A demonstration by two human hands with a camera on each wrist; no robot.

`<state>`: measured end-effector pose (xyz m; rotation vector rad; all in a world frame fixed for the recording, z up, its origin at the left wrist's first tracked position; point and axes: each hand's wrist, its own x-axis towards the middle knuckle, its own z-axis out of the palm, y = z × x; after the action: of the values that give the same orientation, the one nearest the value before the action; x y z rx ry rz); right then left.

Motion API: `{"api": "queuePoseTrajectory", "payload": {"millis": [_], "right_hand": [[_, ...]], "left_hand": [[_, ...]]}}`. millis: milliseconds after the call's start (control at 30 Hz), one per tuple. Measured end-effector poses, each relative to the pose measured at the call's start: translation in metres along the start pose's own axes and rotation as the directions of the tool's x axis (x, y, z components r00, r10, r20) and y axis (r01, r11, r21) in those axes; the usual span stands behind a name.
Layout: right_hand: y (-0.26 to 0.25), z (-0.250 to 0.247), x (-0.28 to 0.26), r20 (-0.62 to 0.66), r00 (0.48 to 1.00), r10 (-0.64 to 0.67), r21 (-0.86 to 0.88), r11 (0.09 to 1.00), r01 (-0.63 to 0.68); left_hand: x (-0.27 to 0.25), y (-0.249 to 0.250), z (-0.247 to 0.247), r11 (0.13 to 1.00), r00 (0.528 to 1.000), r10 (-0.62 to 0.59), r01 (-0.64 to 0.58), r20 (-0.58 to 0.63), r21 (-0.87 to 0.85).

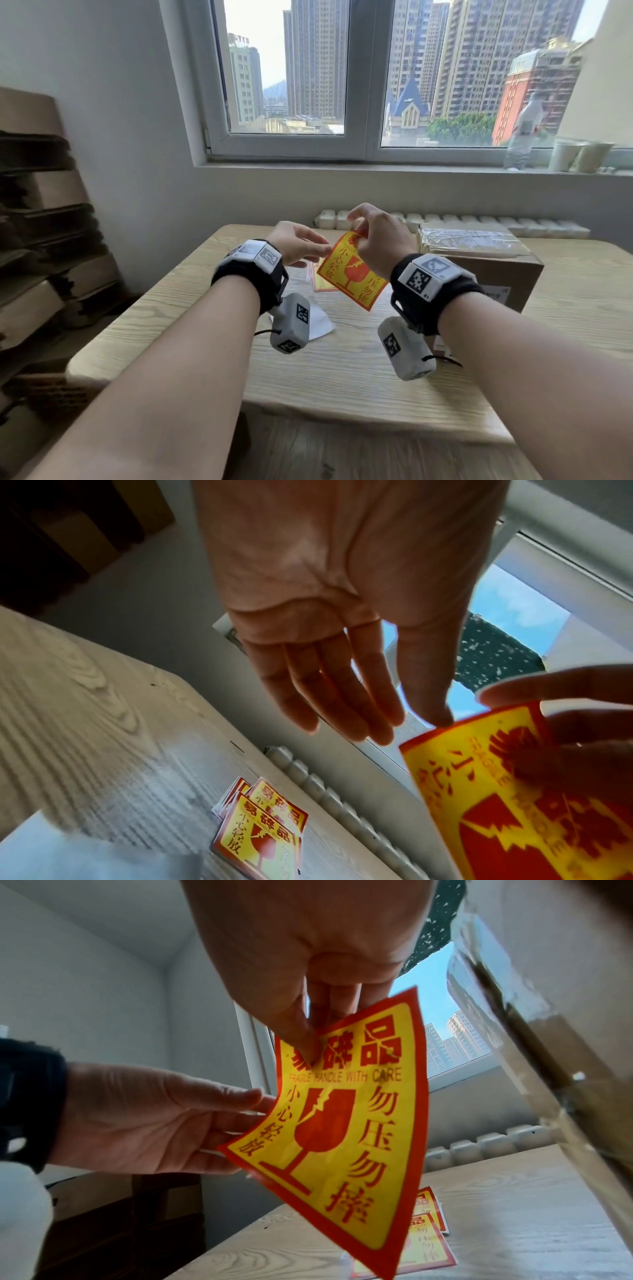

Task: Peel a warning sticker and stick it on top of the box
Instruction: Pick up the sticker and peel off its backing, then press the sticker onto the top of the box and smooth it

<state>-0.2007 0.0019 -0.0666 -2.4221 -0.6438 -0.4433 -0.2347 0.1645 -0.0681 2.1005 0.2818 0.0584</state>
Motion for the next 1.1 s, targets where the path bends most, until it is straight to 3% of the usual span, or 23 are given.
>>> {"api": "queuePoseTrajectory", "payload": {"millis": [300, 567, 733, 867, 967, 1100], "right_hand": [[-0.012, -0.033, -0.014, -0.062, 0.998, -0.033, 0.063, 0.997, 0.037], [-0.017, -0.073, -0.026, -0.099, 0.994, -0.043, 0.075, 0.996, 0.051], [0.008, -0.101, -0.027, -0.126, 0.976, 0.177, 0.108, 0.981, -0.164], [0.037, -0.114, -0.027, -0.106, 0.949, 0.295, 0.217, 0.939, -0.268], [0.054, -0.124, -0.031, -0.130, 0.928, 0.349, 0.340, 0.895, -0.289], [0.083, -0.135, -0.035, -0.217, 0.878, 0.427, 0.341, 0.876, -0.342]], "left_hand": [[-0.021, 0.025, 0.001, 0.998, 0.998, 0.058, -0.058, -0.008, -0.033], [-0.041, 0.056, -0.004, 0.989, 0.991, 0.094, -0.103, -0.091, -0.102], [-0.044, 0.077, 0.005, 0.948, 0.979, 0.122, -0.163, -0.163, -0.273], [-0.043, 0.093, 0.026, 0.903, 0.984, 0.124, -0.164, -0.127, -0.396], [-0.040, 0.103, 0.048, 0.905, 0.989, 0.116, -0.142, -0.089, -0.400], [-0.031, 0.108, 0.079, 0.943, 0.988, 0.147, -0.155, -0.051, -0.295]]}}
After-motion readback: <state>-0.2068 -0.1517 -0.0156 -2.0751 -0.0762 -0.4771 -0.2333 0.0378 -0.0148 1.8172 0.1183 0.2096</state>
